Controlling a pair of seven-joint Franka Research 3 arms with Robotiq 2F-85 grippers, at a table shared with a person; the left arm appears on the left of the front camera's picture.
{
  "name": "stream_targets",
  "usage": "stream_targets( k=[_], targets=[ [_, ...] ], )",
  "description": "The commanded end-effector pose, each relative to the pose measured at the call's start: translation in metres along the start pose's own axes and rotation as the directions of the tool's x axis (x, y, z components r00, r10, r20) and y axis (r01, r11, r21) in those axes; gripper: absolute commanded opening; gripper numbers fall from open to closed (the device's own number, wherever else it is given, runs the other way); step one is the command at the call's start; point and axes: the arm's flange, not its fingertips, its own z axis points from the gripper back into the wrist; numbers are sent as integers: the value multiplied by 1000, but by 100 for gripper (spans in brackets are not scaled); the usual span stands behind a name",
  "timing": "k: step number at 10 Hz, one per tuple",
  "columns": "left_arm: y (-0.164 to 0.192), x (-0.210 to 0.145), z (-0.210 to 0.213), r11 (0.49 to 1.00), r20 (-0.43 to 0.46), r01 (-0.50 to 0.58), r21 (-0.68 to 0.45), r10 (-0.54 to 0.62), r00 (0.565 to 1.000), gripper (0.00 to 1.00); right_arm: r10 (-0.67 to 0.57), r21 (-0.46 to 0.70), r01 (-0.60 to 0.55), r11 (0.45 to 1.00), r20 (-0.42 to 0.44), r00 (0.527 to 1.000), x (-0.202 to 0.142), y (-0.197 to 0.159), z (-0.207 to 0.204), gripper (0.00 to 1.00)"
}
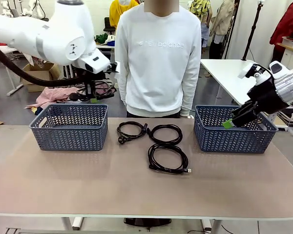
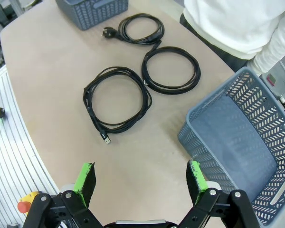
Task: Organize the cables according to human instructions.
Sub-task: Pick up a bundle of cables and place it in the basket indicated by the human.
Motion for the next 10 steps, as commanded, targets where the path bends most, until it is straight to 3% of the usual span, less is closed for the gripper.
stream_targets(
  k=[1, 5, 10],
  targets=[
    [11, -23, -13, 999, 29, -42, -15, 42, 999, 0, 0, 10, -1, 1000, 11, 1000, 0, -1, -1, 100],
    [25, -56, -54, 992, 18, -112, -57, 113, 993, 0, 0, 10, -1, 1000, 11, 1000, 0, -1, -1, 100],
    [14, -64, -77, 985, 11, -140, -99, 142, 990, 0, 0, 10, -1, 1000, 11, 1000, 0, -1, -1, 100]
  ],
)
